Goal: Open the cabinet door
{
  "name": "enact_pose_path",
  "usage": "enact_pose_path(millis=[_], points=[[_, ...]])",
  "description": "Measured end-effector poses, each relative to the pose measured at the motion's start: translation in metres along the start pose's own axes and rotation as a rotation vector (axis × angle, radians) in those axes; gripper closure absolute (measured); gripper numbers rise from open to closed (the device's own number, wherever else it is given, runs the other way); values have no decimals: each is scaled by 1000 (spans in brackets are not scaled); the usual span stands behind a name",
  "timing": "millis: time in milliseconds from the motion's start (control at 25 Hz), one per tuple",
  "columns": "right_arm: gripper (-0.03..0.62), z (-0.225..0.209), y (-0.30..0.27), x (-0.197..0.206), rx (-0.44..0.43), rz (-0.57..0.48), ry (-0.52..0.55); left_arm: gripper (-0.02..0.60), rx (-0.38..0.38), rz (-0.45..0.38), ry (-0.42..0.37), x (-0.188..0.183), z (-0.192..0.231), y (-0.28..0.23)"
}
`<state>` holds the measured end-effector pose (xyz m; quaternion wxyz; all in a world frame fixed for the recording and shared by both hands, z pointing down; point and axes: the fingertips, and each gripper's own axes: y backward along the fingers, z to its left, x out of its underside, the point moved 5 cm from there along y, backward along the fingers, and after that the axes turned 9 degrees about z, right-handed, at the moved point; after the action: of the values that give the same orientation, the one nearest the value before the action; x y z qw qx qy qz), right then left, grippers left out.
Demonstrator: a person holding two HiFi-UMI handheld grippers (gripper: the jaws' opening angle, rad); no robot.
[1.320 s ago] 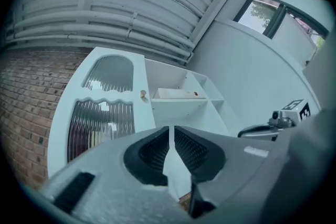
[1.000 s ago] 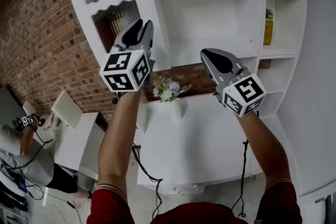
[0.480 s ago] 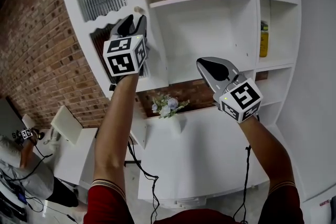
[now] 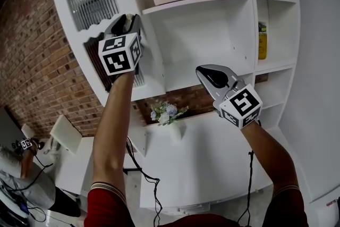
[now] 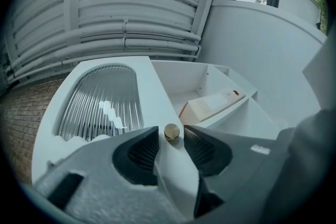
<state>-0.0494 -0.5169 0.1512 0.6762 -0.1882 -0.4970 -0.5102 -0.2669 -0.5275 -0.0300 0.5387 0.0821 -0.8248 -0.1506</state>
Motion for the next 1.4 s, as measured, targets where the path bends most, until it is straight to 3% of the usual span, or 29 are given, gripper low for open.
enact_pose_path(millis=[240, 520, 1160, 1400], points=[[581, 0, 1, -1, -2, -5, 3, 503, -8, 4, -18, -2, -1, -2], [581, 1, 8, -5, 1, -15, -3, 500, 8, 21, -22, -5, 0, 3], [581, 31, 0, -14, -51, -51, -52, 505, 146, -53, -4, -35, 10, 95], [582, 44, -3, -28, -73, -67, -53, 505, 181, -85, 43, -44, 20, 125]])
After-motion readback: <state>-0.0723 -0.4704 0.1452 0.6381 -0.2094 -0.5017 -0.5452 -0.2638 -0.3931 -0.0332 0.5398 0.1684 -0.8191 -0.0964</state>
